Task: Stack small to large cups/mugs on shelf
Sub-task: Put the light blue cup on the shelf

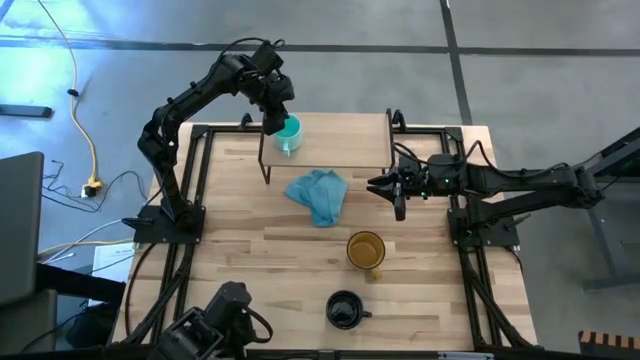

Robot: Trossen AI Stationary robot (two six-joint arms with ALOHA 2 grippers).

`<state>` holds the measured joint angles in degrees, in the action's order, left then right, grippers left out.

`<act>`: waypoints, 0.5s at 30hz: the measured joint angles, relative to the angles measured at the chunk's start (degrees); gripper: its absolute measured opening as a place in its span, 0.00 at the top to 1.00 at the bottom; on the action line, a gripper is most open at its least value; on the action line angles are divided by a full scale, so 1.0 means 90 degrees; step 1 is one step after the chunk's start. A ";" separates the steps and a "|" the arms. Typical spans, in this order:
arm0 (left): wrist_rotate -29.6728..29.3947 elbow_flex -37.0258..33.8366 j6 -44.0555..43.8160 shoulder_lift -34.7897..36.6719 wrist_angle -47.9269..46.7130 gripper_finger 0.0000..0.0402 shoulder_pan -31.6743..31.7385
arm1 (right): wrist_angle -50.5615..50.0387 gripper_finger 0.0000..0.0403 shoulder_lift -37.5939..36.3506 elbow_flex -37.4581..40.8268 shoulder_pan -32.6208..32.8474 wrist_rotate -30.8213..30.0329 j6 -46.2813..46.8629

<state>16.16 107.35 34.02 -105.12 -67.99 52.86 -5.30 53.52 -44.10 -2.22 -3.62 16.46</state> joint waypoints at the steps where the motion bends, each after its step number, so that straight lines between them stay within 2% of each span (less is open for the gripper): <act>1: 0.0000 0.0000 0.0002 0.0000 -0.0002 1.00 0.0000 | 0.0001 0.79 0.0000 0.0000 -0.0001 0.0000 0.0000; 10: -0.0002 0.0000 -0.0022 0.0000 0.0053 1.00 0.0000 | 0.0000 0.79 0.0000 0.0000 -0.0001 -0.0002 0.0001; 15: -0.0053 -0.0005 -0.0070 -0.0012 0.0149 0.95 0.0000 | 0.0000 0.79 0.0000 0.0000 -0.0002 -0.0005 0.0001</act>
<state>15.69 107.31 33.39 -105.23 -66.65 52.86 -5.30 53.52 -44.10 -2.24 -3.66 16.47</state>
